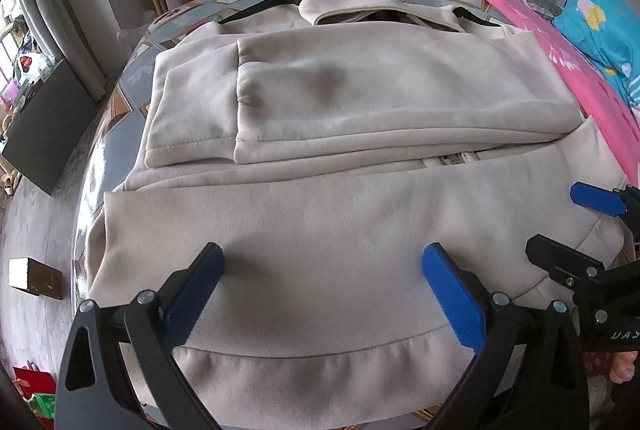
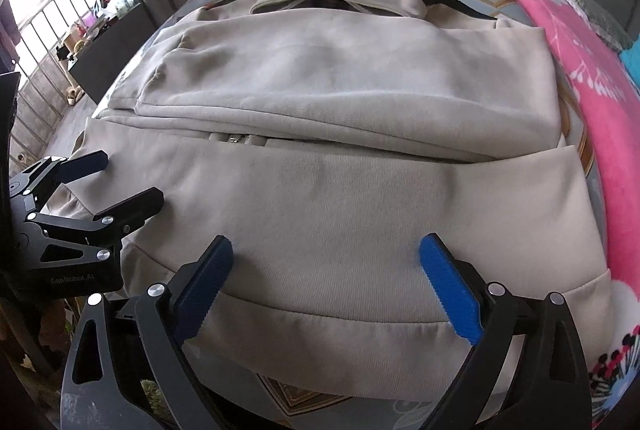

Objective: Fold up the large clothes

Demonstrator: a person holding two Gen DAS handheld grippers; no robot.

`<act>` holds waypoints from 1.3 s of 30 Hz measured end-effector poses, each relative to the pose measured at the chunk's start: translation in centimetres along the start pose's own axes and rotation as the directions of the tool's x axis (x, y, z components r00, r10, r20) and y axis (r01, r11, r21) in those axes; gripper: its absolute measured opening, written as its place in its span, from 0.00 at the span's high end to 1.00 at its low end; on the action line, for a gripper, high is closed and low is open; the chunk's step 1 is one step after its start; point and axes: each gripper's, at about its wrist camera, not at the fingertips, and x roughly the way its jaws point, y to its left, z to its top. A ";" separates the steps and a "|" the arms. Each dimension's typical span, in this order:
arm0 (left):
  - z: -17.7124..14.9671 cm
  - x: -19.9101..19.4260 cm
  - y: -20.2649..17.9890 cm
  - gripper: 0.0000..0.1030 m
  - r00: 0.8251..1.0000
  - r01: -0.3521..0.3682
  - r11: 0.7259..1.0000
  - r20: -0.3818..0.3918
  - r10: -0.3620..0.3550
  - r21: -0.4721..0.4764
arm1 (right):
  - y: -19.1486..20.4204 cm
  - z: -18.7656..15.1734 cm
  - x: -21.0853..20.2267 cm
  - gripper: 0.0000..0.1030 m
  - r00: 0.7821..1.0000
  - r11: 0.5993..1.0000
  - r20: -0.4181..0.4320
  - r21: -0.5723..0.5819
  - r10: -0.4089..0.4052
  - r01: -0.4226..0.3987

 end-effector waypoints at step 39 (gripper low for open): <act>-0.4 -0.3 0.2 0.04 0.999 0.018 1.000 0.031 -0.018 0.009 | 0.4 0.9 -0.5 0.11 0.998 1.000 0.061 0.002 -0.027 0.026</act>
